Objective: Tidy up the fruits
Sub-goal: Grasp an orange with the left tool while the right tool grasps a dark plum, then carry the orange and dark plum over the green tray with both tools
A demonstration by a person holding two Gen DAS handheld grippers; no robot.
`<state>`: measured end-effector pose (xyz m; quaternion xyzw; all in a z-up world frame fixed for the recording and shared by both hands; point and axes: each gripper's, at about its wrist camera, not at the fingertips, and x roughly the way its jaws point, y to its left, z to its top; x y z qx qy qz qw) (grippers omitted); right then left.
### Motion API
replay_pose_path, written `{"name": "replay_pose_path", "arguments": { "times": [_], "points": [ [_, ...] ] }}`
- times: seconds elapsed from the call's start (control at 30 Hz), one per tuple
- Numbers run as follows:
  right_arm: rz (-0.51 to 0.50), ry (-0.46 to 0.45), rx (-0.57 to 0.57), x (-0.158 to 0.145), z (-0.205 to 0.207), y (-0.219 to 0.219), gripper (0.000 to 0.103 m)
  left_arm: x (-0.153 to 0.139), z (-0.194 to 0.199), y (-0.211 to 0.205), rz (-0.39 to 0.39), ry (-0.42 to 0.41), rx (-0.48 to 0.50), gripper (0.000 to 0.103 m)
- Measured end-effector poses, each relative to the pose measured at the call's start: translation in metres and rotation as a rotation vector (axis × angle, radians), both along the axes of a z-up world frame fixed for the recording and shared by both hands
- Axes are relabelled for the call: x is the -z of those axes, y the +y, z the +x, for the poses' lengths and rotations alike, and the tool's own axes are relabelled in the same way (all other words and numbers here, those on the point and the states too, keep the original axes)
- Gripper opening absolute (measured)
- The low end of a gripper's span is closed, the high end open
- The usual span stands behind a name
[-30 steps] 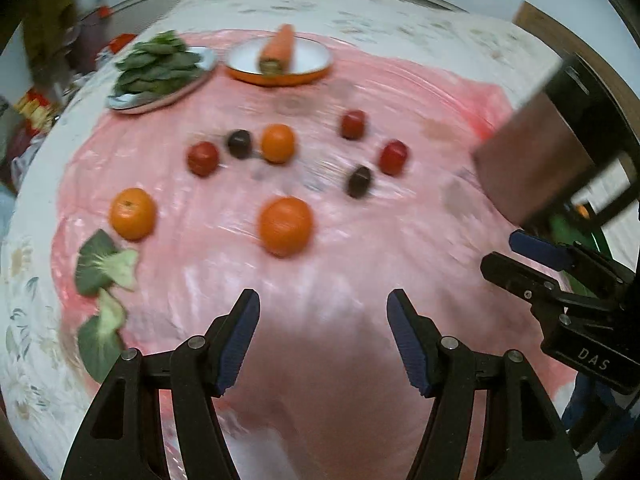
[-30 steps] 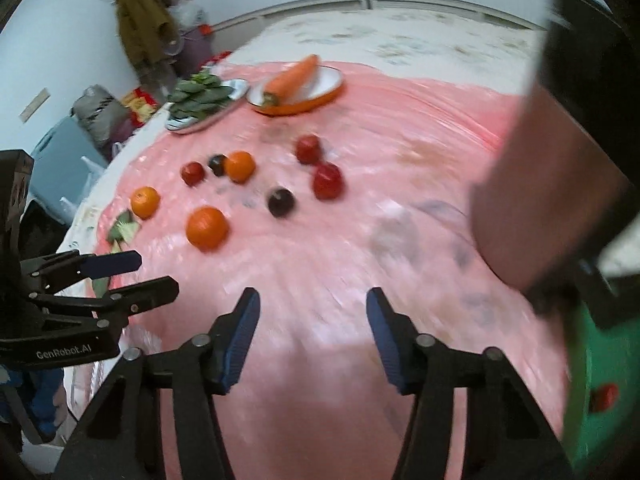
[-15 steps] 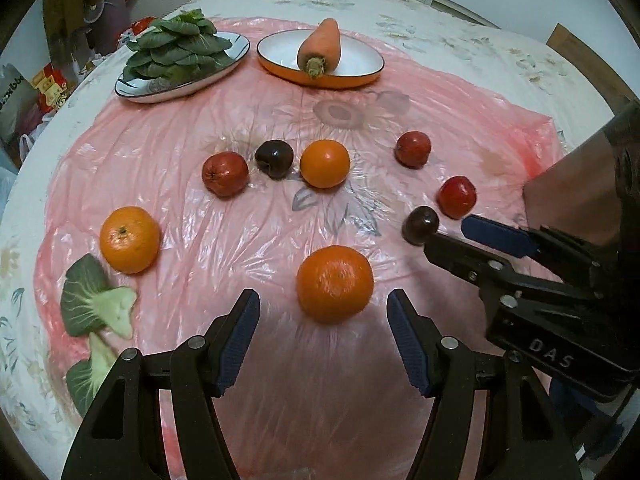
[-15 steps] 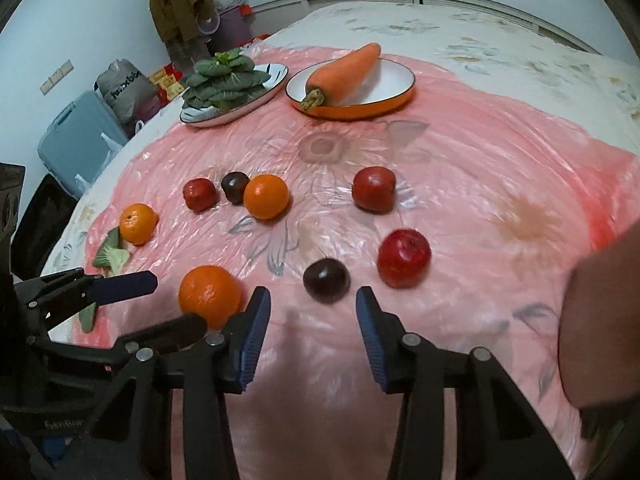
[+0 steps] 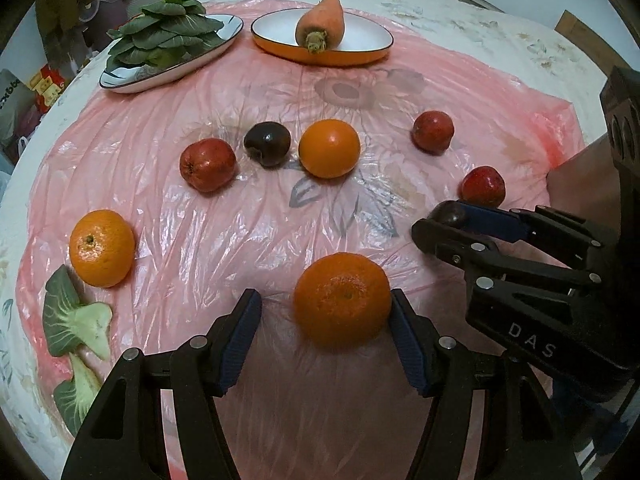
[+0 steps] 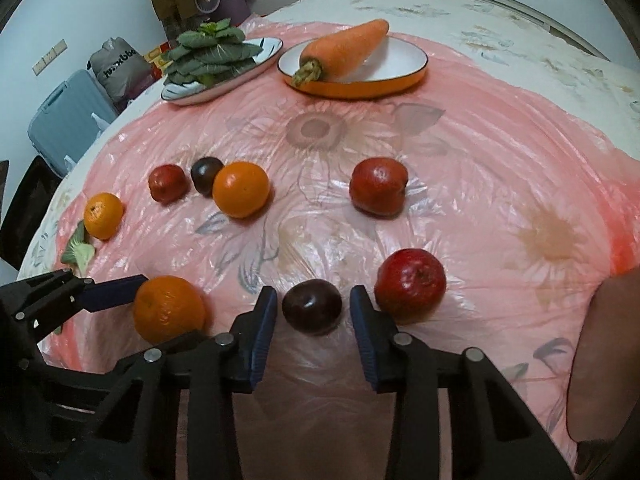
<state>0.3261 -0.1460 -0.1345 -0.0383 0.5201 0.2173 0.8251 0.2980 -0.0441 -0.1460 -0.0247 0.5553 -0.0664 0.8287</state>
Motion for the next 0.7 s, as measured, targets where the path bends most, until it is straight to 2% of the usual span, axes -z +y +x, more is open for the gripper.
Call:
{"name": "replay_pose_path", "arguments": {
  "times": [0.07,0.27,0.43,0.7],
  "points": [
    [-0.004,-0.001,-0.005,0.002,0.000,0.001,0.033,0.001,0.000,-0.001,-0.002,-0.001,0.000,0.056],
    [0.017,0.004,-0.003,0.001,0.002,-0.004,0.020,0.001,-0.001,-0.005,-0.001,-0.005,0.018,0.041],
    [0.049,0.011,0.014,-0.004,0.000,-0.009,0.018,-0.003,-0.003,-0.003,-0.028,-0.003,0.014,0.039],
    [0.087,0.008,0.027,-0.016,-0.007,-0.012,0.018,-0.014,-0.006,0.018,-0.140,-0.005,-0.029,0.038]
  ]
}}
